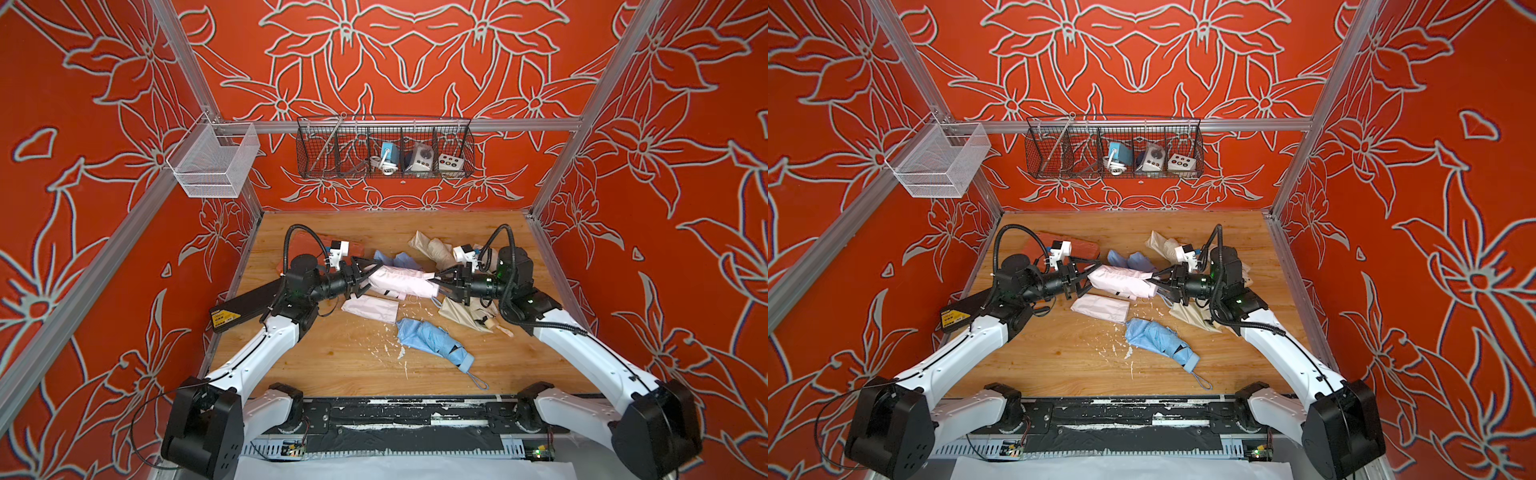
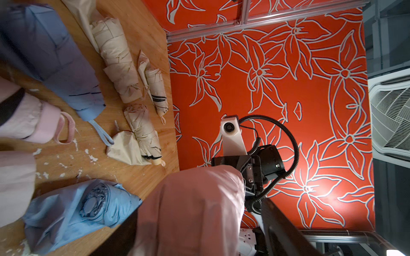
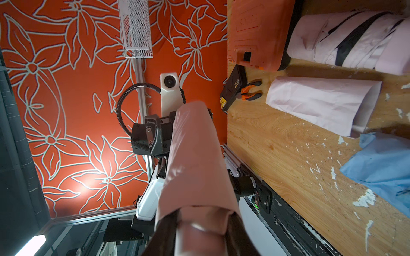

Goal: Take umbrellas out of sleeves
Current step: Take out the umbrella from the umbrella sleeve.

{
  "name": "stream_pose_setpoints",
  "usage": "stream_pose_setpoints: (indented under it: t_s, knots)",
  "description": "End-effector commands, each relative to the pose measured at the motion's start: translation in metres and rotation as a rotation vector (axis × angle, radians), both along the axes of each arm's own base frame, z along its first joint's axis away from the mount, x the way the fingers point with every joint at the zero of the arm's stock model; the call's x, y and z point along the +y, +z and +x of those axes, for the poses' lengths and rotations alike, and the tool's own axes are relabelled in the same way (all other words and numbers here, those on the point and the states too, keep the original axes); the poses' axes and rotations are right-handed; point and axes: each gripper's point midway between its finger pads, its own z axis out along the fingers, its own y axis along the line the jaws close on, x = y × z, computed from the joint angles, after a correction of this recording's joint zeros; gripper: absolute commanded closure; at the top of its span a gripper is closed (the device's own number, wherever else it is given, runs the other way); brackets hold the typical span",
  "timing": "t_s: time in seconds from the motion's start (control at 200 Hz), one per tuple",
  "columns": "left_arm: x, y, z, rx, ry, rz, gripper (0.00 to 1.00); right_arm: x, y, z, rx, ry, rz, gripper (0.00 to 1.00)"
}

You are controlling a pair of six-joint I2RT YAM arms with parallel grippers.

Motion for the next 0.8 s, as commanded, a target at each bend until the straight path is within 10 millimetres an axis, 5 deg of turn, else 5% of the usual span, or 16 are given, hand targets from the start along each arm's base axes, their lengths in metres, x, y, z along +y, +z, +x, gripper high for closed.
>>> stream_pose_setpoints:
  t_s: [0.0,0.51,0.796]
  knots:
    - [0.0053,0.0172,0.0032,-0.082,0.017,0.040,0.30,-0.0018,0.0130,-0.0028,-0.051,0.018,0.007,0.92]
    - [0.0022,0.0222,0.0089,-0.112,-0.005,0.097,0.66,-0.0015,0.0127,-0.0031,-0.062,0.034,-0.029,0.93]
    - [0.0026,0.0202,0.0080,-0.107,-0.003,0.108,0.98,-0.0030,0.0074,-0.0016,-0.054,0.023,-0.054,0.93]
